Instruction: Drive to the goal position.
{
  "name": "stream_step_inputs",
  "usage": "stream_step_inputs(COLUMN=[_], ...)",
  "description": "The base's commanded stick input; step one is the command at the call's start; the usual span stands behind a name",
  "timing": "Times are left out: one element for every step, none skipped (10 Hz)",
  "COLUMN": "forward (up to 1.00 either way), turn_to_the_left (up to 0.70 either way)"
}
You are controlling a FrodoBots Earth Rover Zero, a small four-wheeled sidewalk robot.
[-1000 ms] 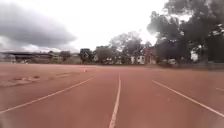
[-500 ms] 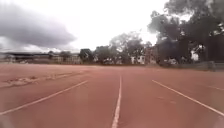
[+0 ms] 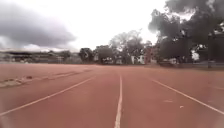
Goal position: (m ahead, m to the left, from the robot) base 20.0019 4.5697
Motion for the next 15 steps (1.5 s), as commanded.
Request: stream_step_inputs(forward=[0.45, 0.45, 0.45, 0.45, 0.45, 0.45, 0.45, 0.45, 0.45, 0.45, 0.45, 0.45, 0.45, 0.45, 0.45], turn_to_the_left=[0.00, 0.00, 0.00, 0.00, 0.00, 0.00, 0.00, 0.00, 0.00, 0.00, 0.00, 0.00, 0.00, 0.00, 0.00])
